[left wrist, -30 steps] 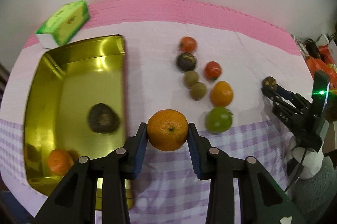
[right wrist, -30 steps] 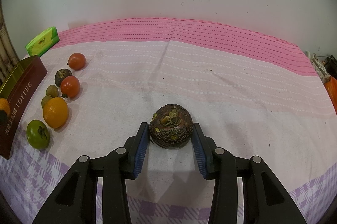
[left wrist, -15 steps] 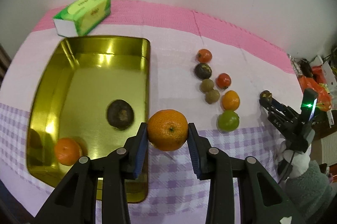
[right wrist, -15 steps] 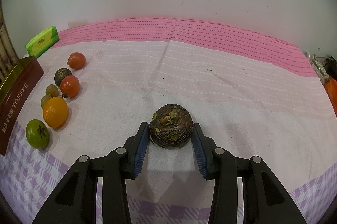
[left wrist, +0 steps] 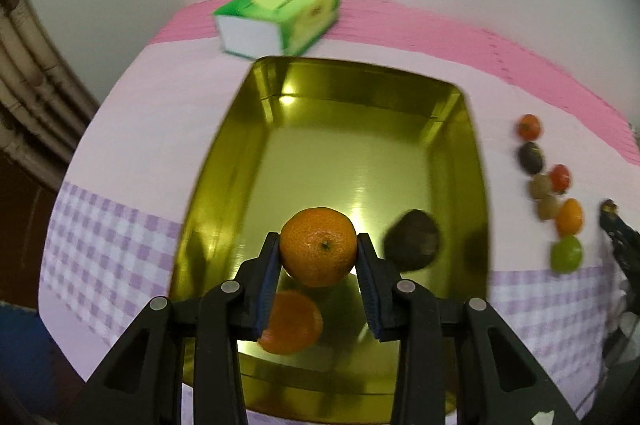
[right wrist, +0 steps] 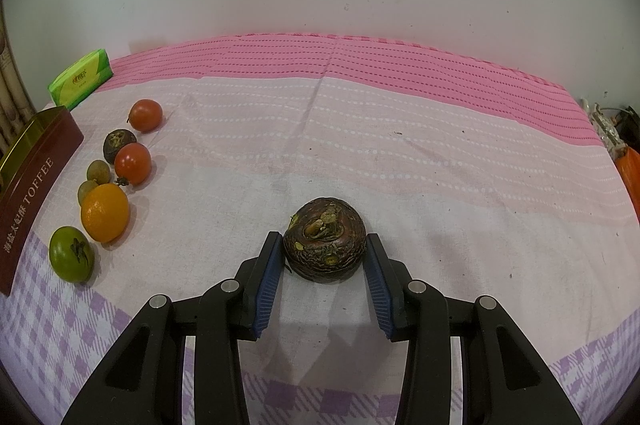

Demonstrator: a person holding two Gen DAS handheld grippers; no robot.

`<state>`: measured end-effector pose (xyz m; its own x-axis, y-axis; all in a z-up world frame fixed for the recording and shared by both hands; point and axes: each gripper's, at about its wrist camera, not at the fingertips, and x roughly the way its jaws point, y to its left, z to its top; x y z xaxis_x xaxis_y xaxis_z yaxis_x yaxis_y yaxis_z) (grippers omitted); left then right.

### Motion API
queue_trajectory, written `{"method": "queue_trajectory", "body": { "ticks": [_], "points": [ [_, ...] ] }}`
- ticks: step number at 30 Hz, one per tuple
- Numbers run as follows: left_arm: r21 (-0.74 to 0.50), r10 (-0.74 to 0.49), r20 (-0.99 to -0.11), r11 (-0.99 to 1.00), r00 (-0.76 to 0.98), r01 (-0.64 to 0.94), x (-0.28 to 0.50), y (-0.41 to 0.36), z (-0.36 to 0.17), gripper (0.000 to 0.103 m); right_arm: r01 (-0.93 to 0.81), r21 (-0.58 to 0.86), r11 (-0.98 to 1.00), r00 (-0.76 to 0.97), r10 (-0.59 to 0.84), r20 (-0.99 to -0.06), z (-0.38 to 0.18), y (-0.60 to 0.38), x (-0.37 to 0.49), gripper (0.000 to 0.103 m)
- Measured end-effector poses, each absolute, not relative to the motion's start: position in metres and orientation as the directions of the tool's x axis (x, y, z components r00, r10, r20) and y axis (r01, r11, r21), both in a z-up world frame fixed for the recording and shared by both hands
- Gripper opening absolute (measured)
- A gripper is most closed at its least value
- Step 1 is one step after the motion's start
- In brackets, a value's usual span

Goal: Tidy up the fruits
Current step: 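Lift the second mandarin with the left gripper and carry it over the tin, then lower the mandarin into the tin and open the left gripper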

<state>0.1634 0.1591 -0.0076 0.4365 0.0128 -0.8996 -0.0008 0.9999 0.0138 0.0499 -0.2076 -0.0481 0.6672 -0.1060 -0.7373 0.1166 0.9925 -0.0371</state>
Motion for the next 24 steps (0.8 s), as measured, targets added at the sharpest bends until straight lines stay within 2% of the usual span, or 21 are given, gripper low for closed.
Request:
{"method": "queue_trajectory", "body": {
  "ticks": [11,24],
  "points": [
    [0.039,0.046,-0.91,0.999,0.413,-0.027,0.173,0.177,-0.034,0.033,0.117,-0.04,0.992,0.667,-0.108,-0.737,-0.049,-0.208,0.05,0.043],
    [0.065,0.072,-0.906,0.997,0.417,-0.032,0.167,0.182,-0.039,0.036,0.117,-0.044,0.992,0.666,-0.111,-0.738,-0.049,-0.207,0.05,0.043]
  ]
}}
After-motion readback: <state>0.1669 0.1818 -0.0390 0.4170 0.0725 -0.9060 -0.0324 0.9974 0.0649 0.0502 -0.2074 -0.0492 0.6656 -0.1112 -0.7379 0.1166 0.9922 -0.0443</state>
